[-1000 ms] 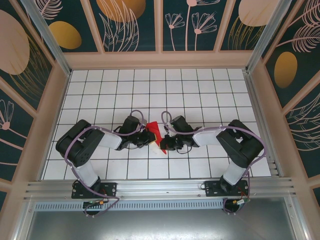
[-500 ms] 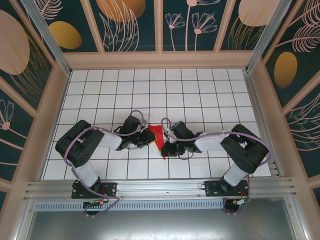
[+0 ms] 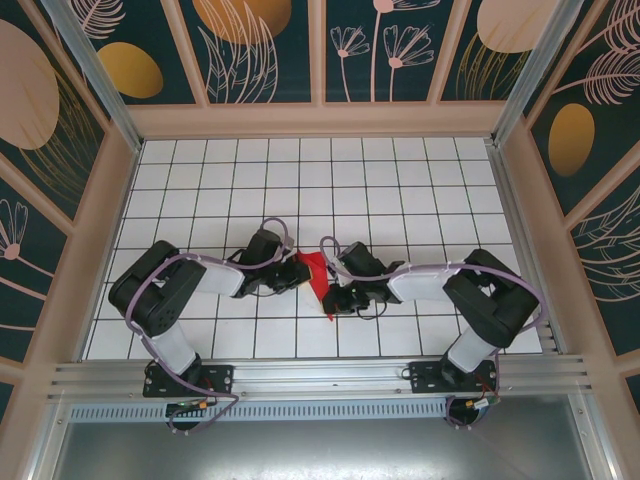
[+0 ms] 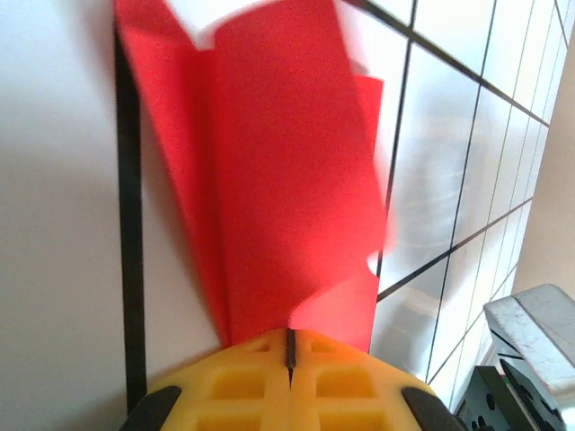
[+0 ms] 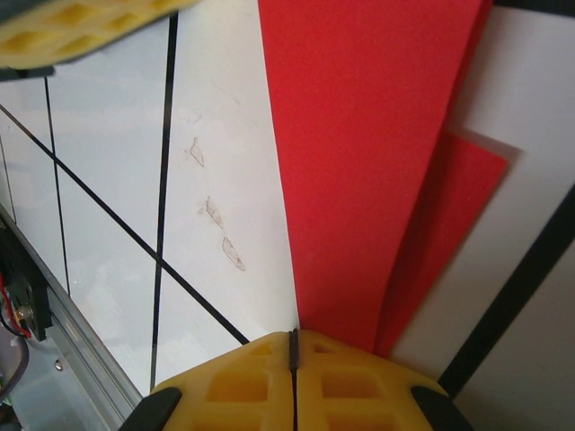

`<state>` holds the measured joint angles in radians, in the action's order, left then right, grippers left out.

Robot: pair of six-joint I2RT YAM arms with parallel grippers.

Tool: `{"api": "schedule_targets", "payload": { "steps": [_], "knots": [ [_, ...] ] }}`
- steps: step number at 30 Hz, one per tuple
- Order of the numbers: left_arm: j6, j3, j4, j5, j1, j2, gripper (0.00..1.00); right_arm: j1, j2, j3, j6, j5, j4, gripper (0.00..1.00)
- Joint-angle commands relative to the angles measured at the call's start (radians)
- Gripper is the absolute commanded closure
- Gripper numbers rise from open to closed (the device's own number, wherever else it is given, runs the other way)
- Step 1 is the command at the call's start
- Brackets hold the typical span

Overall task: Fold a paper plane with a square sheet of paper (pick it up from the middle)
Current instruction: Fold the wing for the fifth time at the center of the table.

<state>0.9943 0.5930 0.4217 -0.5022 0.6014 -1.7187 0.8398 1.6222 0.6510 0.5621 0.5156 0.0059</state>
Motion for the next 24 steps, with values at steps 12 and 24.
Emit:
{"api": "schedule_targets", "payload": {
  "steps": [12, 24],
  "knots": [
    [-0.101, 0.036, 0.018, -0.034, -0.013, 0.021, 0.86, -0.023, 0.079, 0.094, -0.187, -0.132, -0.152, 0.94],
    [-0.12, 0.065, -0.085, 0.081, -0.012, -0.074, 0.94, -0.039, 0.016, 0.157, -0.261, -0.146, -0.183, 0.93]
  ]
}}
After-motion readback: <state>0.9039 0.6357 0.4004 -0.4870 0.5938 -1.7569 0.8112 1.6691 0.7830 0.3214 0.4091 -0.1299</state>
